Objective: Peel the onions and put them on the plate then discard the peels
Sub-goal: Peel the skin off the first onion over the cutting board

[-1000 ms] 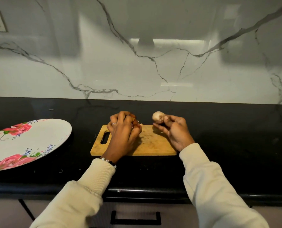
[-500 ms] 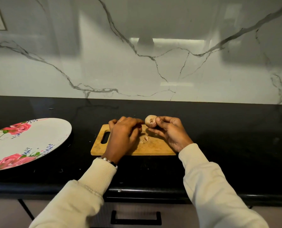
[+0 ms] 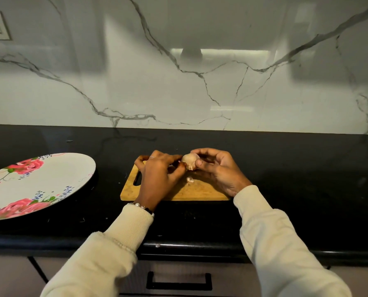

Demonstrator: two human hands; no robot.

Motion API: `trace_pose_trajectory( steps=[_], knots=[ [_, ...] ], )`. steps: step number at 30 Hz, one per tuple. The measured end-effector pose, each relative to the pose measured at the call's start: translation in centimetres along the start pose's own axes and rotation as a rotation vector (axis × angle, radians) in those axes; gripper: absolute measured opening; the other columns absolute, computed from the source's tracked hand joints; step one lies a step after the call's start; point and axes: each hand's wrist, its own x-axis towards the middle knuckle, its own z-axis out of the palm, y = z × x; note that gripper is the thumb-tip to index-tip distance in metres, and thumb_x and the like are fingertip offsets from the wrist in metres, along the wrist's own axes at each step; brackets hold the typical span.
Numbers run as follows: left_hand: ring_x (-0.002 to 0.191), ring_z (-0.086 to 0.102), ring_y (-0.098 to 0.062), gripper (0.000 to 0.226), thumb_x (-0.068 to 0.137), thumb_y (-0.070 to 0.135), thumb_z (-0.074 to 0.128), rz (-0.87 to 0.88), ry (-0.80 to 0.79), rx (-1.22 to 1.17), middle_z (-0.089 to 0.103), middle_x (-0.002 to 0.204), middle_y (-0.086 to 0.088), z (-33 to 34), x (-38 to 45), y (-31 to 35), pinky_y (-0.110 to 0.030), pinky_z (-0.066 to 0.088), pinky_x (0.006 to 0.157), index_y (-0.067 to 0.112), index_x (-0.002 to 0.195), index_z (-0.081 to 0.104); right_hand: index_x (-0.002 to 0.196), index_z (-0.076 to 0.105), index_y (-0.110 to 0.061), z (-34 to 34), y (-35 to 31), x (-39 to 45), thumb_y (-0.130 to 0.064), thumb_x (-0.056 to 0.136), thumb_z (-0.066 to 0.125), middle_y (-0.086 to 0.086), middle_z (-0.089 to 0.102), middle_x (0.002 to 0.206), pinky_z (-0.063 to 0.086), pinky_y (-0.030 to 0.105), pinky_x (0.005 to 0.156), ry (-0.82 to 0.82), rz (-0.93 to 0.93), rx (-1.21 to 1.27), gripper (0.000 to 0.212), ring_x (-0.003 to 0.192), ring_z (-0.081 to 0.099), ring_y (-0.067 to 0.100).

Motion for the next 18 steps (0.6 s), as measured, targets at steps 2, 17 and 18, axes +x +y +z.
trace_pose_trajectory(
  steps=[2,17,18],
  knots=[
    [0.102,0.05,-0.012,0.033,0.088,0.043,0.055,0.011,0.023,-0.008,0.069,0.092,0.01,-0.01,-0.03,-0.05,-0.029,0.01,0.084,0.028,0.11,0.073,0.111,0.067,-0.003,0.11,0.04,-0.05,0.009,0.089,0.06,0.019,0.068,0.112,0.061,0.036,0.077,0.0,-0.016,-0.012,0.026,0.099,0.069,0.031],
    [0.095,0.059,-0.022,0.011,0.085,0.025,0.071,0.016,0.097,0.151,0.069,0.085,0.0,0.32,-0.02,-0.09,-0.037,0.015,0.093,0.016,0.091,0.074,0.107,0.068,-0.007,-0.05,0.49,0.12,0.008,0.08,0.07,0.017,0.069,0.108,0.055,0.05,0.091,0.004,-0.086,-0.134,0.03,0.102,0.066,0.031],
    [0.095,0.06,-0.023,0.011,0.084,0.025,0.072,0.016,0.096,0.172,0.069,0.085,0.0,0.32,0.01,-0.13,-0.037,0.015,0.093,0.016,0.09,0.073,0.107,0.068,-0.007,-0.03,0.49,0.13,0.007,0.08,0.07,0.017,0.069,0.108,0.056,0.05,0.09,0.002,-0.086,-0.131,0.03,0.102,0.066,0.031]
  ],
)
